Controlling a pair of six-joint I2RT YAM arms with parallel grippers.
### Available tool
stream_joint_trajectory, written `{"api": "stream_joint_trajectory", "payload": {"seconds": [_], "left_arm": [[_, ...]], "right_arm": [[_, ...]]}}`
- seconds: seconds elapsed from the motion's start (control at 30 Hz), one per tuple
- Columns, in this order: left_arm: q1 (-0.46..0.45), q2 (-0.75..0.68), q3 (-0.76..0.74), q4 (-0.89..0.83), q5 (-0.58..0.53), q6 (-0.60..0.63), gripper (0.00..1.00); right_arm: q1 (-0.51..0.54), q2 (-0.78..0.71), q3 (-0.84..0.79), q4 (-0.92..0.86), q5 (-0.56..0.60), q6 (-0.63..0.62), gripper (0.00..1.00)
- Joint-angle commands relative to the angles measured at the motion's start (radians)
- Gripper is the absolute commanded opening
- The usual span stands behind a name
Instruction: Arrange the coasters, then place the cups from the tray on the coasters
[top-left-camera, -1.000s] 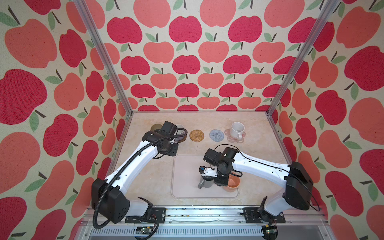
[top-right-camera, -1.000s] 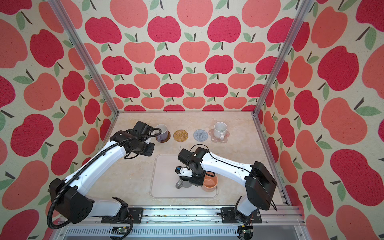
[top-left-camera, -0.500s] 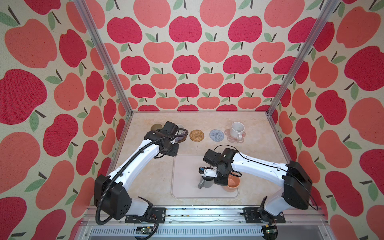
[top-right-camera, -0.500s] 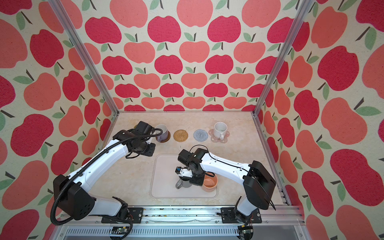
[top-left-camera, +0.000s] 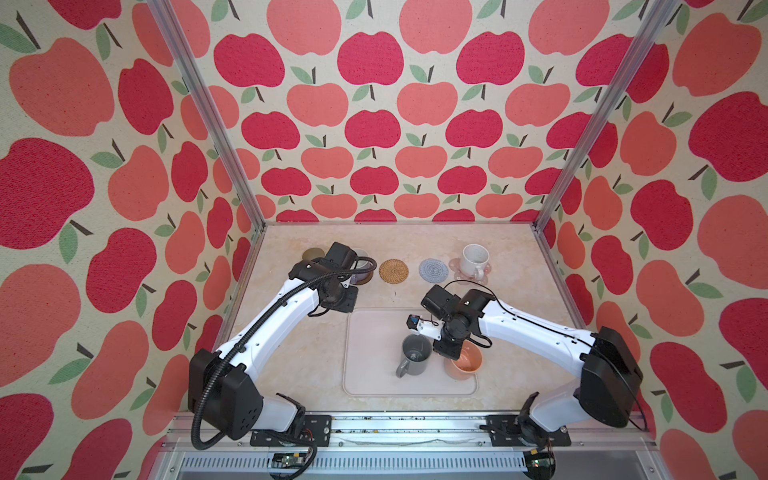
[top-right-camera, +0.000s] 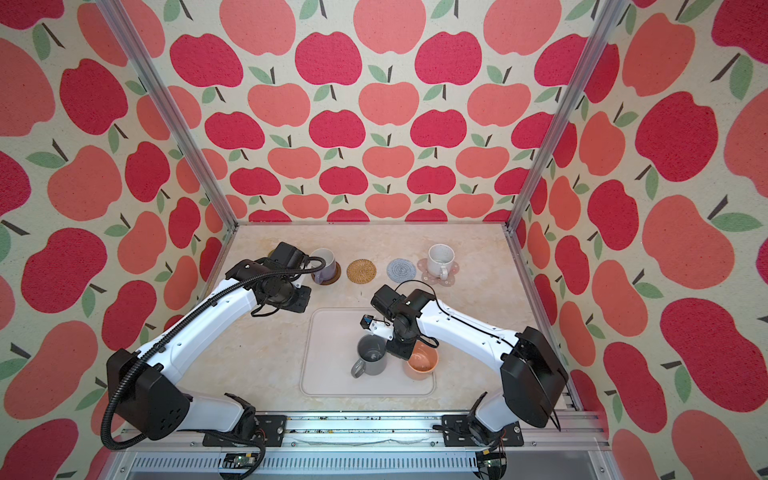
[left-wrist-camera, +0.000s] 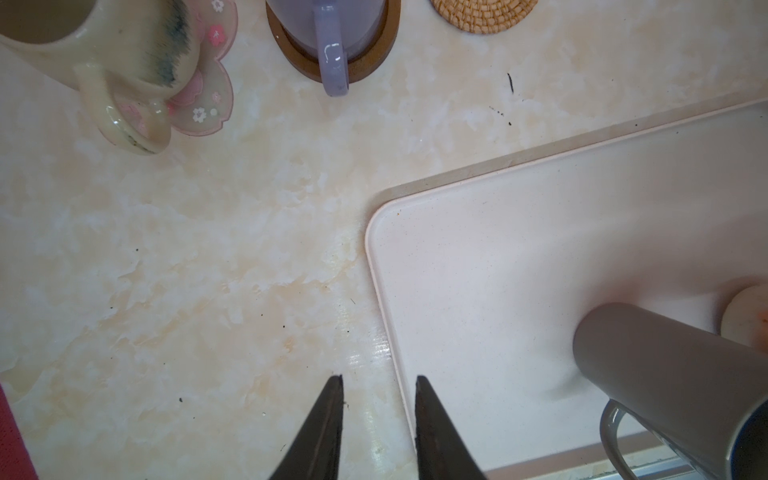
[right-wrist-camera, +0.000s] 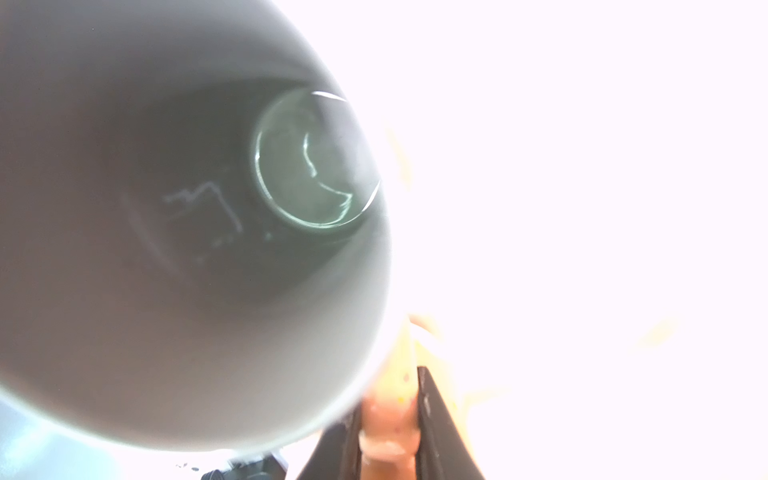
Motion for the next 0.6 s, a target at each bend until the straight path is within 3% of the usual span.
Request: {"api": "stream_joint_trajectory", "payload": {"seconds": [0.0,0.27,0.57], "left_arm": [[0.006,0.0,0.017,-0.02,-0.017,-0.007,0.32],[0.006,-0.002,0.009,-0.018,-0.018,-0.009,0.32],[0.011,-0.011,-0.009,-0.01,-0.015,-0.007,0.31]], "right_arm": [[-0.04,-0.006,-0.002,0.039,-0.021,0.047,0.17],[-0.16,0.083,0.068,0.069,-0.052,0.147,0.19],[-0.182,0.24,0.246,0.029,0.012,0.241,0.19]]}}
